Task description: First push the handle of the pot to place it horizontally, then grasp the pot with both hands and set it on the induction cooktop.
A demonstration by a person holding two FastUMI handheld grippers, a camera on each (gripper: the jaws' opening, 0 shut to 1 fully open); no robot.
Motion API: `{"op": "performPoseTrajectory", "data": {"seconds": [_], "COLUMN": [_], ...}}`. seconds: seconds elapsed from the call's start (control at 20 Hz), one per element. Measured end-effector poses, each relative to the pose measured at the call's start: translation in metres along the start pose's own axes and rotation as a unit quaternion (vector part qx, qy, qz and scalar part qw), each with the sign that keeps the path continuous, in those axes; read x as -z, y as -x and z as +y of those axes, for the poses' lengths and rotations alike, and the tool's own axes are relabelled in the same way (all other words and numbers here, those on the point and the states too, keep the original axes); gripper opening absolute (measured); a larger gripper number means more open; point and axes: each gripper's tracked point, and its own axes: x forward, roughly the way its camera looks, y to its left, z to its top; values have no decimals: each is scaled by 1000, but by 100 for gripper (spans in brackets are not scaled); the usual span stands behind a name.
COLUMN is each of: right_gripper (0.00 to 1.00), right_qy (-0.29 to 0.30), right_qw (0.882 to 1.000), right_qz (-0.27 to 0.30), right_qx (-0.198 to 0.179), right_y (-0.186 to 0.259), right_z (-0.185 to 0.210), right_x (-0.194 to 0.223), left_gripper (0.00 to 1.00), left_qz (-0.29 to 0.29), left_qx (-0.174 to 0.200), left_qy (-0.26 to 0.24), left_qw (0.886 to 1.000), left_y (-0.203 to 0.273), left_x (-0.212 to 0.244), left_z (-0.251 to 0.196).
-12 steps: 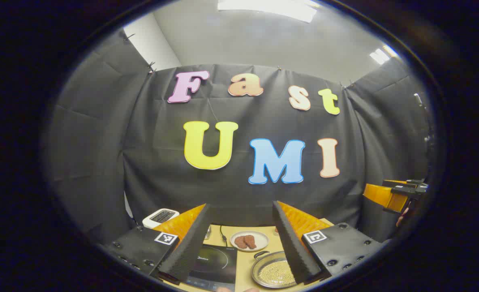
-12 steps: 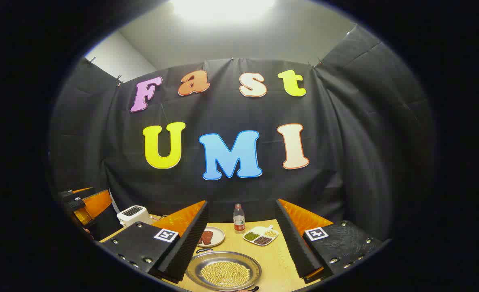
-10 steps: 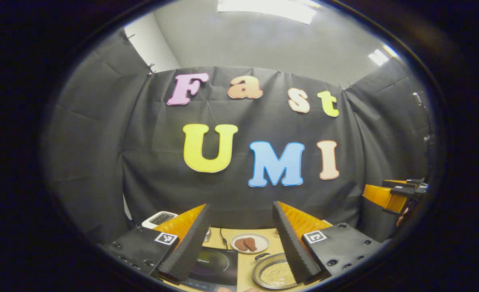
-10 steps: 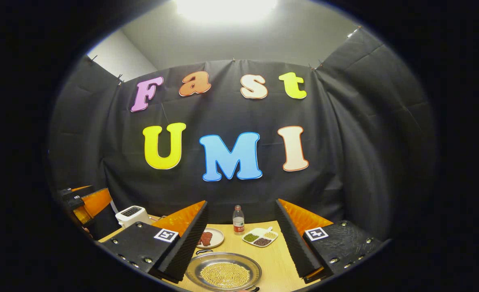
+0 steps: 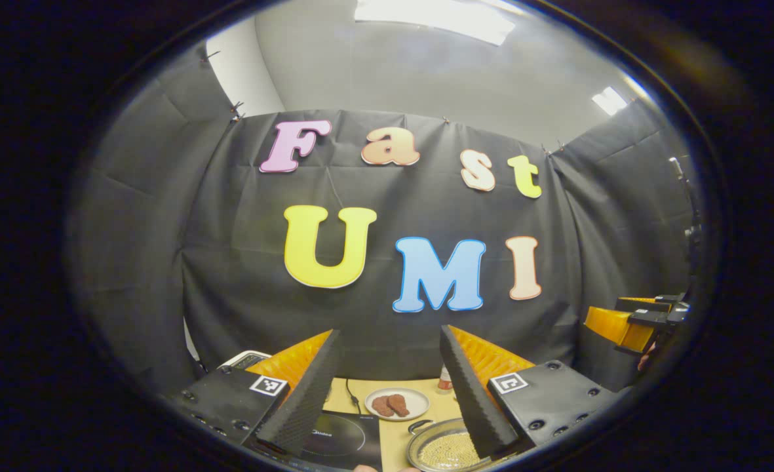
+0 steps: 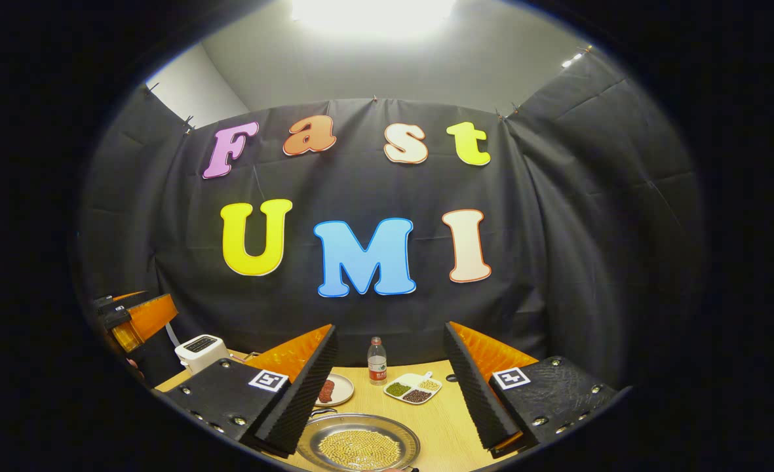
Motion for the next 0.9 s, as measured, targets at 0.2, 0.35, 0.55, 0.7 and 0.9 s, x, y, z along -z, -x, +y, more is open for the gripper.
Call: {"op": "performPoseTrajectory", "data": {"seconds": [0.2,0.35,0.55,0.7,0.9], "right_gripper": [98,94,98,98,98], "right_qy": [-5,-3,-8,-6,7], "right_qw": [1000,999,998,996,989], "right_qz": [12,28,54,83,140], "right_qx": [-13,-19,-27,-35,-51], "right_y": [-3,-5,-9,-9,-5], "right_z": [3,3,3,3,4], "right_x": [11,25,49,79,126], "left_gripper": [97,97,97,96,95], "left_qz": [4,8,22,33,49], "left_qx": [9,6,-1,-4,-9], "left_qy": [1,-2,-8,-8,-8], "left_qw": [1000,1000,1000,999,999], "left_y": [0,2,3,1,0], "left_x": [4,8,22,32,47], "left_z": [-11,-11,-5,-2,1]}}
